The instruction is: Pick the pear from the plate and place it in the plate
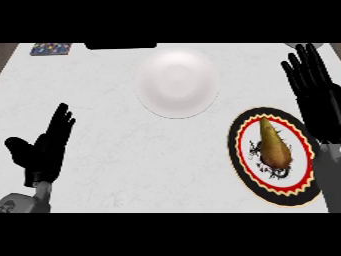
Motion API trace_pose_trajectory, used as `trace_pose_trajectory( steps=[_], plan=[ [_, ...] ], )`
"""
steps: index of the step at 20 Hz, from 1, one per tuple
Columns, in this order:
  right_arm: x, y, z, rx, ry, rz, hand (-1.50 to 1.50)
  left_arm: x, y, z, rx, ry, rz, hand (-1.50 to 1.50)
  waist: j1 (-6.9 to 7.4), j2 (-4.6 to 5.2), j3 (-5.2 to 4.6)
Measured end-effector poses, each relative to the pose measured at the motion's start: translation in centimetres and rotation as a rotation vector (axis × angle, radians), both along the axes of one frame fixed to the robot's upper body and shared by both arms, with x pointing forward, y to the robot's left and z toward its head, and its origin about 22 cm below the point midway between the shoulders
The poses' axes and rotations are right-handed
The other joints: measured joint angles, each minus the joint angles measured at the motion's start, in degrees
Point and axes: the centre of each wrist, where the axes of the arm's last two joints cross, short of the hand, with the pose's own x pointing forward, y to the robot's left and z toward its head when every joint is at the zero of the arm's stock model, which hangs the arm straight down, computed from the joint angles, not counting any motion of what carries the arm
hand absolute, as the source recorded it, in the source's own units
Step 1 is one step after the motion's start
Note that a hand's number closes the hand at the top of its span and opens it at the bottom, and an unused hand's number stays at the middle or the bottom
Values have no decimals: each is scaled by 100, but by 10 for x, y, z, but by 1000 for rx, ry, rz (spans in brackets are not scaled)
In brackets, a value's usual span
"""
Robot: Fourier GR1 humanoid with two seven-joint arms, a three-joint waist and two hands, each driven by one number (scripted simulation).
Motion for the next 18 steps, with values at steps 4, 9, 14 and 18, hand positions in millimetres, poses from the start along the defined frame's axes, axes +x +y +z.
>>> trace_pose_trajectory(
  steps=[4, 9, 14, 18],
  plan=[
    [3, 31, 8, -55, -52, 83, 150, 14, 0, 31, 73, -109, -73, 0, 128, 41, -44],
    [12, 34, 24, -505, -75, 79, 150, 30, 4, 66, 161, -236, -159, 0, 152, 15, -153],
    [-5, 75, -29, -550, -2, -112, -150, 36, 3, 87, 177, -284, -214, 0, 168, 51, -97],
    [-24, 98, -61, -417, -47, -205, -150, 38, 7, 100, 186, -298, -228, 0, 156, 67, -75]
  ],
)
